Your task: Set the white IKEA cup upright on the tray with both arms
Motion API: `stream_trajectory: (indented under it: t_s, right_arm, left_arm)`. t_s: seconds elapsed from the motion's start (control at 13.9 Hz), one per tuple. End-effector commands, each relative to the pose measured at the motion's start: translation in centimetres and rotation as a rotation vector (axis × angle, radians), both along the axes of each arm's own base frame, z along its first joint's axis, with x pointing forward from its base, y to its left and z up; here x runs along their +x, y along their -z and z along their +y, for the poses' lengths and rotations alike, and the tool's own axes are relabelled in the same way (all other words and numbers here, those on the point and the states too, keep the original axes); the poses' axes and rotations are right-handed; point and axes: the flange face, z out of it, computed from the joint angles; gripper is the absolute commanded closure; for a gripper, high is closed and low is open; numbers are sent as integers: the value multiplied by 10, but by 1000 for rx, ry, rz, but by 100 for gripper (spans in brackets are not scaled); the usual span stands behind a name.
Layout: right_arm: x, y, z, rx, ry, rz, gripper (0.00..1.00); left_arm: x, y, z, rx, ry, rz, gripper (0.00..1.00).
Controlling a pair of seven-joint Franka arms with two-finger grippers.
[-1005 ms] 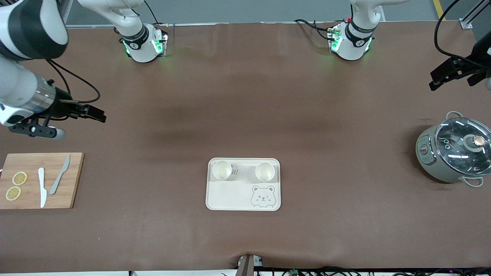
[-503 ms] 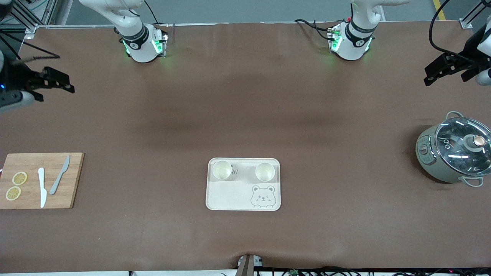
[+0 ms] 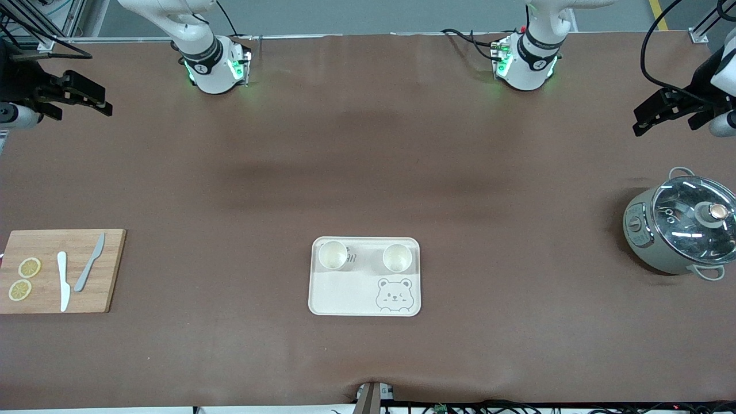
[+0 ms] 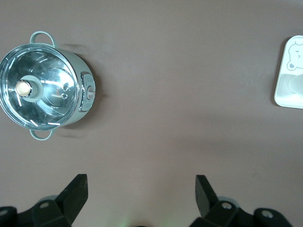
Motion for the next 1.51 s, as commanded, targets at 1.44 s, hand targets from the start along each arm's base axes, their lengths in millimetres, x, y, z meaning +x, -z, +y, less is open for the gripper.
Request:
stream_trajectory:
  t_s: [1.44]
  right_arm:
    - [8,7,-14,-5,31,-11,0]
  left_arm:
    - [-5,-11,20,-7,-14,-26,0]
